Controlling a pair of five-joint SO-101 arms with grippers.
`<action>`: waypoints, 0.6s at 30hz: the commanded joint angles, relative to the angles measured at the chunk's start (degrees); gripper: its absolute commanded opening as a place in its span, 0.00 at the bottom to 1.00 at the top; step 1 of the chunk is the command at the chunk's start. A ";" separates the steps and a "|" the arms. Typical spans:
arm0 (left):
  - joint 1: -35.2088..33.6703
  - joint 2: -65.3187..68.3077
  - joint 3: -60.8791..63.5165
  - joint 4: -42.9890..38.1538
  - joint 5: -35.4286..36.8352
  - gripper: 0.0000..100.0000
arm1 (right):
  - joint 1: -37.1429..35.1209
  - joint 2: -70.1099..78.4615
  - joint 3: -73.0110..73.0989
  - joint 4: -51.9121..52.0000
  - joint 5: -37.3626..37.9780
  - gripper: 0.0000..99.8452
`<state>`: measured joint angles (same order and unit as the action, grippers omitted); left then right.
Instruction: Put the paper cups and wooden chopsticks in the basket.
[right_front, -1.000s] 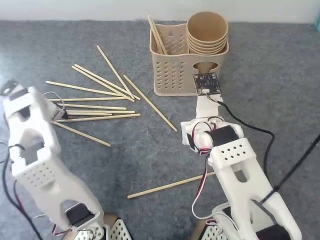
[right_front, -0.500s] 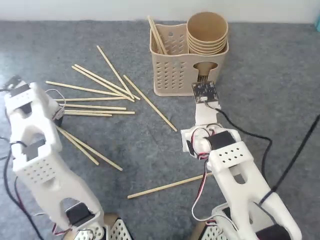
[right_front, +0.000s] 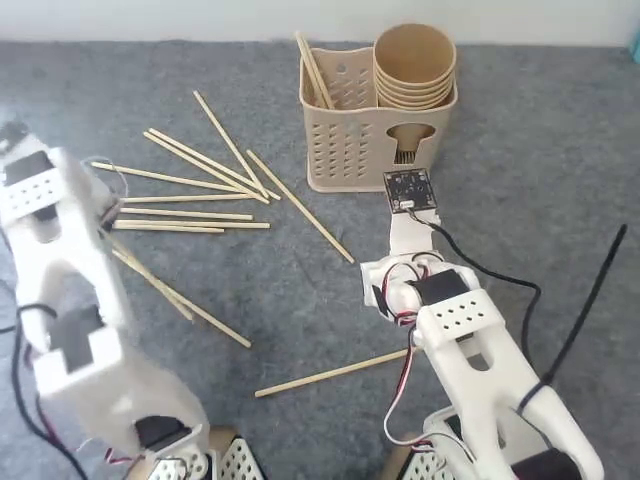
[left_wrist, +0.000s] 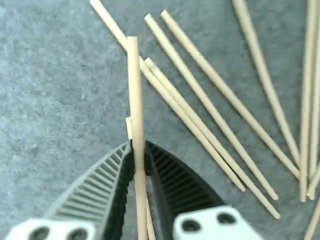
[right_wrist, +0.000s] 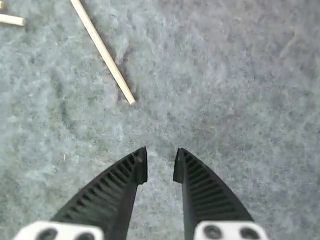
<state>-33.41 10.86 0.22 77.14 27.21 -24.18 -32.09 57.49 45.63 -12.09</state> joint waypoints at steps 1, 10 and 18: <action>3.16 -12.22 -0.04 0.44 -0.53 0.01 | 0.04 -2.33 -0.44 -1.10 -0.62 0.10; 14.42 -33.85 -7.25 -4.04 -0.70 0.01 | 0.13 -2.33 -0.44 -1.36 -0.26 0.10; 24.79 -42.37 -10.33 -25.32 -0.70 0.01 | 0.13 -2.33 -0.35 -1.54 -0.26 0.10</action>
<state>-12.57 -29.23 -7.69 61.23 26.86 -24.18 -32.09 57.49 45.54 -12.09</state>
